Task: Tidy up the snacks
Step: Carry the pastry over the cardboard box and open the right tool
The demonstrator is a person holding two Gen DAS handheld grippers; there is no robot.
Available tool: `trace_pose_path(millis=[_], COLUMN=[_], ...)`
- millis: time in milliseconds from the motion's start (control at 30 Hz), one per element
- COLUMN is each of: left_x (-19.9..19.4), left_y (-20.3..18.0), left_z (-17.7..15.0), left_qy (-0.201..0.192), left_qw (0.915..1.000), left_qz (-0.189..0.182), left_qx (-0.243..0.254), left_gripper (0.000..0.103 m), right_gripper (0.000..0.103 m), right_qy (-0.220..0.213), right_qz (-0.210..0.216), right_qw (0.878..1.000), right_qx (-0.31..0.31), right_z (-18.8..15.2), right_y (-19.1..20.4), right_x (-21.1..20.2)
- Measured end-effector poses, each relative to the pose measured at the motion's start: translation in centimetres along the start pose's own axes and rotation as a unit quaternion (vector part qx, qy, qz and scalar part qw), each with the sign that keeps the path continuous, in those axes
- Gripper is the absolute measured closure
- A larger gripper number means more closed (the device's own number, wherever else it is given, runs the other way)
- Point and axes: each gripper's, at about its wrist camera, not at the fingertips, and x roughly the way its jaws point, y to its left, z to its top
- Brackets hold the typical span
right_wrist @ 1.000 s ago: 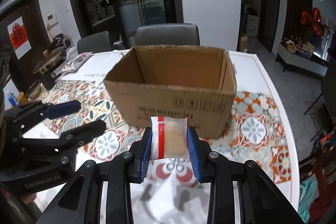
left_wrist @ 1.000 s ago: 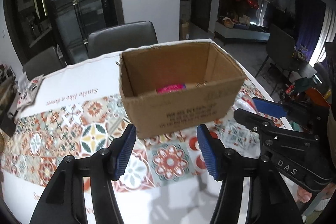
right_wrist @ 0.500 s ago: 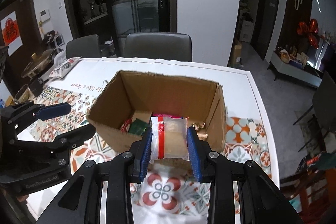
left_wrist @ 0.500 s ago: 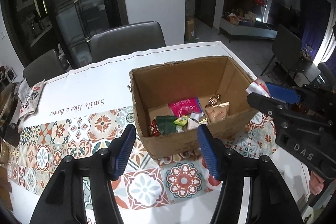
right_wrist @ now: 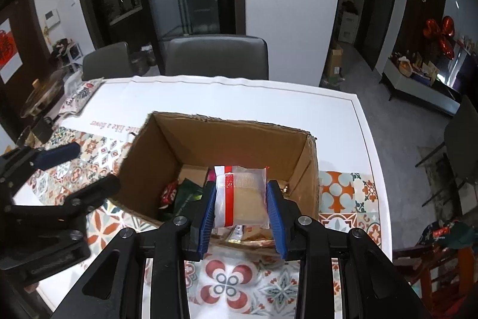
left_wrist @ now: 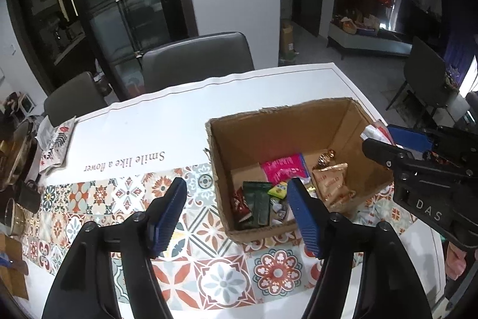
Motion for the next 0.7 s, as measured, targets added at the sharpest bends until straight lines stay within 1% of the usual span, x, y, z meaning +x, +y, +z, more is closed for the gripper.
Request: trace_pose_path(millis=[100,133,200,300,400,533,600,700], left_x=[0.1,0.2,0.3,0.2,-0.1,-0.3,-0.5,-1.1], left_y=[-0.1,0.0,0.1,0.1,0.0,0.2,0.3,0.4], left_z=[-0.1,-0.1,-0.3,-0.5,-0.7,-0.6,-0.7,-1.0], left_qy=[-0.004,-0.003,-0.001,-0.002,-0.006,-0.007,-0.008,-0.015], left_qw=[0.9999,0.9999,0.9999,0.9998,0.9997,0.9997,0.9997,0.9996], left_qz=[0.014,0.015,0.015,0.022,0.025,0.025,0.023,0.023], left_qx=[0.003,0.002,-0.001,0.0,0.001,-0.003,-0.006,-0.006], left_gripper=[0.031,0.031,0.031,0.03,0.027,0.027,0.027,0.027], right_gripper=[0.062,0.057,0.051,0.051,0.046,0.039,0.038,0.038], right_qy=[0.007,0.01,0.014,0.016,0.014,0.008,0.0,0.005], right_qz=[-0.005,-0.004,-0.007,-0.012,-0.011,-0.02,-0.028,-0.02], right_qw=[1.0,1.0,1.0,1.0,1.0,1.0,0.999,0.999], right_qx=[0.013,0.013,0.015,0.016,0.019,0.019,0.022,0.025], right_z=[0.1,0.1,-0.1,-0.4,-0.6,-0.4,-0.2,-0.3], right_y=[-0.3,-0.3,-0.3,-0.5,-0.5,-0.5,-0.6,-0.7], right_x=[0.6,0.7,0.9,1.0,0.7,0.7,0.6,0.5])
